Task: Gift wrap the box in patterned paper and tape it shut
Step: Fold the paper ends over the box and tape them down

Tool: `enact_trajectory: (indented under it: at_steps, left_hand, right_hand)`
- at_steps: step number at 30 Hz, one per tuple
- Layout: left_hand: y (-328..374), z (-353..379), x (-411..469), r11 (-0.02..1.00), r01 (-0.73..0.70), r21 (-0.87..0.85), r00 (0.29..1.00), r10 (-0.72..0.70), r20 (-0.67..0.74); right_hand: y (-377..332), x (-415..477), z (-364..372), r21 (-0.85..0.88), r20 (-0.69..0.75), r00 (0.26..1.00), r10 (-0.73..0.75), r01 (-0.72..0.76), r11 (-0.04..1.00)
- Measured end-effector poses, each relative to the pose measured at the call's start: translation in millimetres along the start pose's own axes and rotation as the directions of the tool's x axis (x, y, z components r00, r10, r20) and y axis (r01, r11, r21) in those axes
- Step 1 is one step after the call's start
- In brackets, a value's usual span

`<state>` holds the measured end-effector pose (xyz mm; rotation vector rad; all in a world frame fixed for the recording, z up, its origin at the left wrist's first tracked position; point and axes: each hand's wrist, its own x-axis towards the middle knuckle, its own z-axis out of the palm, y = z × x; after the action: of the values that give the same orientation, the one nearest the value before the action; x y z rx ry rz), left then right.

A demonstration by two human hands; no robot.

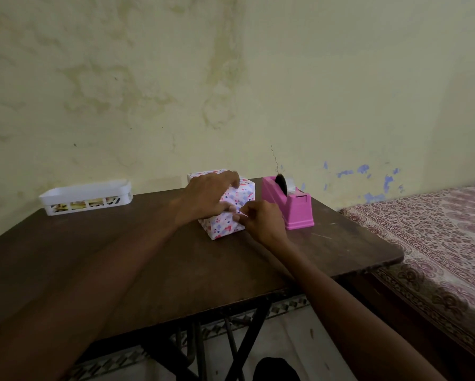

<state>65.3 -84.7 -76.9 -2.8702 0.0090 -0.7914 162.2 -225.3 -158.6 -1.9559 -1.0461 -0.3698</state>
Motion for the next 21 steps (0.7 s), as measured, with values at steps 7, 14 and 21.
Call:
enact_trajectory:
  at_steps: [7, 14, 21]
  left_hand:
    - [-4, 1, 3, 0.997, -0.024, 0.067, 0.996, 0.018, 0.089]
    - [-3, -1, 6, 0.972, -0.126, 0.199, 0.990, 0.111, 0.084]
    - [2, -4, 9, 0.951, -0.161, 0.265, 0.986, 0.144, 0.084]
  right_hand:
    - [-2, 0, 3, 0.048, 0.015, 0.999, 0.050, -0.051, 0.998]
    - [-3, 0, 14, 0.205, -0.039, 0.975, 0.220, -0.207, 0.957]
    - [-2, 4, 13, 0.243, -0.009, 0.965, 0.260, -0.250, 0.937]
